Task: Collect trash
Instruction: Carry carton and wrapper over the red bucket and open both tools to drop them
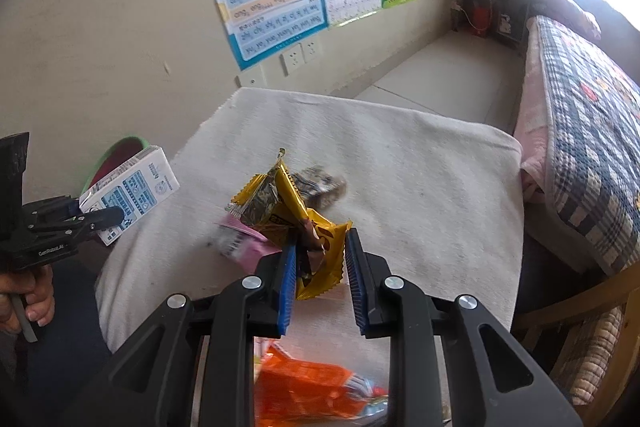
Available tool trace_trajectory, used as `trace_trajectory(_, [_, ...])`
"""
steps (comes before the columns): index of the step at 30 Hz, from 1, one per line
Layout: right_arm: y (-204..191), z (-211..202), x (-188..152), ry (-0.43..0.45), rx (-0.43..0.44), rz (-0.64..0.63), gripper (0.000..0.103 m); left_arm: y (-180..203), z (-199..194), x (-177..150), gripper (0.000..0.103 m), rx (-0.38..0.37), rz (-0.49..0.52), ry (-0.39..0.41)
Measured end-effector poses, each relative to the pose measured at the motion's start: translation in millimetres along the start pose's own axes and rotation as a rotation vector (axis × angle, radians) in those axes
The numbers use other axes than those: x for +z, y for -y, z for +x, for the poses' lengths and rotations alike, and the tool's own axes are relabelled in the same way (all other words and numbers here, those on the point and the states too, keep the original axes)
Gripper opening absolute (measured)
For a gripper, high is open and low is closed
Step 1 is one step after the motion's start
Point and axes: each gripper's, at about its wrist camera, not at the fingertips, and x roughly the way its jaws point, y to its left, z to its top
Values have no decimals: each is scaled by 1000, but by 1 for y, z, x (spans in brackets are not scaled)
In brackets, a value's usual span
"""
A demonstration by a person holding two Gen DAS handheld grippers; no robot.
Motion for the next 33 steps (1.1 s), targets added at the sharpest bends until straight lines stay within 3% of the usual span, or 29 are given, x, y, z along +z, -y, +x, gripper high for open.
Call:
trace_trajectory(15, [-79, 12, 27, 23, 109, -95, 23, -70, -43, -18, 36, 123, -174, 81])
trace_trajectory(33, [-192, 50, 61, 11, 245, -225, 23, -153, -82, -46, 36, 227, -331, 124])
